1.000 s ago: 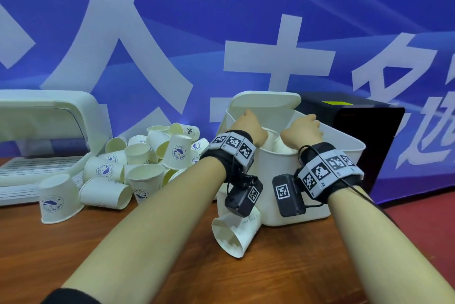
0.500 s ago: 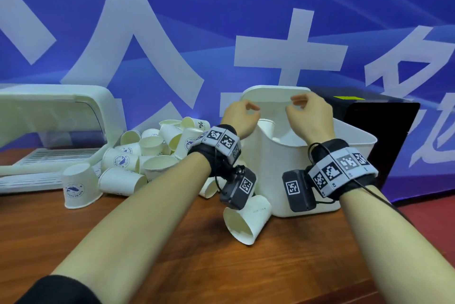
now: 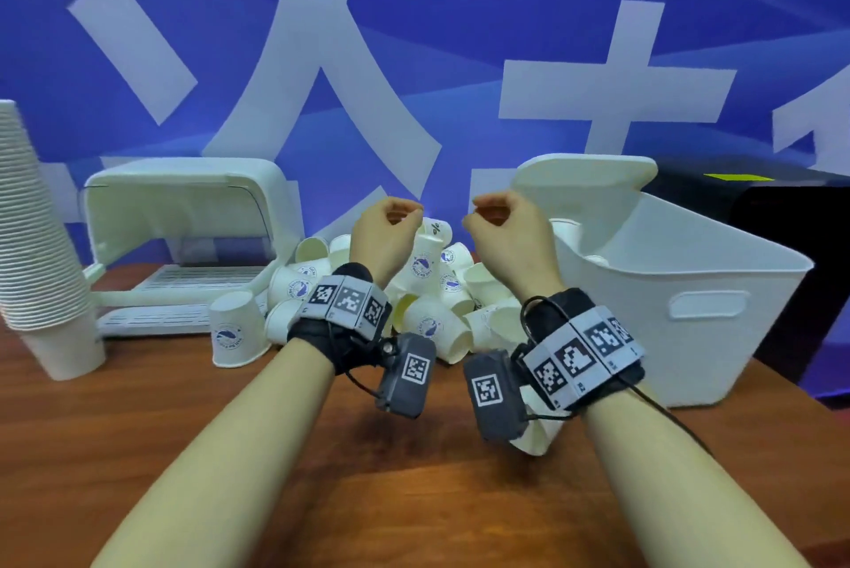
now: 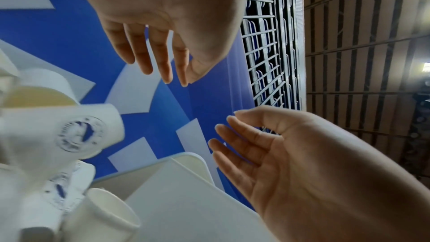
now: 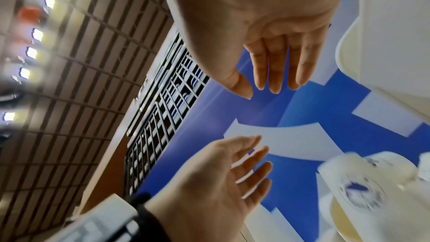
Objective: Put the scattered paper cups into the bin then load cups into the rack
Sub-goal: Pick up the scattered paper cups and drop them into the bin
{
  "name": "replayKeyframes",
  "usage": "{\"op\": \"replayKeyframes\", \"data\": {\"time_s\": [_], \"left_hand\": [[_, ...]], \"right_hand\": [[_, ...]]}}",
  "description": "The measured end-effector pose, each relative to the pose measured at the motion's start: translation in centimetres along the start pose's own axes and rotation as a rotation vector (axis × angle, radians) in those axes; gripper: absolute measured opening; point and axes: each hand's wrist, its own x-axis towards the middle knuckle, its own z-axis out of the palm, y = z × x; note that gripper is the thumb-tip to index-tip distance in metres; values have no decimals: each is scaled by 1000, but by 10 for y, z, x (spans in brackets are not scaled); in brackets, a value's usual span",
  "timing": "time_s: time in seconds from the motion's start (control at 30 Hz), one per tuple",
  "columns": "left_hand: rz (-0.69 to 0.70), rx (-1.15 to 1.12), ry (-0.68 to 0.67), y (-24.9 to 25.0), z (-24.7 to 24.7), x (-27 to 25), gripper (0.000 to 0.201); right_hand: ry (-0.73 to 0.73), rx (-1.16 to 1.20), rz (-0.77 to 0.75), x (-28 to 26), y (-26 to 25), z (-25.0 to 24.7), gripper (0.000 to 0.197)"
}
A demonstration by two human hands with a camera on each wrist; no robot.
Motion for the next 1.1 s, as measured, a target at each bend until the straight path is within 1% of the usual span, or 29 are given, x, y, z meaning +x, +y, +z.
{"op": "replayKeyframes", "data": {"time_s": [0.13,0.27,0.47,0.63,0.73,0.9,1.03,1.1], "left_hand": [[-65,28,43,-23,-29,0,13],[-110,53,89,-42,-46,-3,15],[-242,-22,131,-66,-51,-15,46],[-314,-78,90,-82,-48,-26,65],[-316,-37,50,-89,-43,-30,75],[-296,-66,42,-98,-42,-29,88],[-288,12,-29,-103,-42,-29,107],[-279,73,-49,-106,-42,-29,111]], "right_hand": [[-53,-55,38,-8,9,34,31],[-92,-72,85,-9,21,59,32],[-134,-163,202,-11,45,81,34],[-125,-192,270,-20,66,97,51],[-151,-209,302,-24,74,102,56],[-185,-273,324,-23,80,99,63],[-257,-344,330,-24,84,97,73],[-288,-354,338,-25,85,95,74]]}}
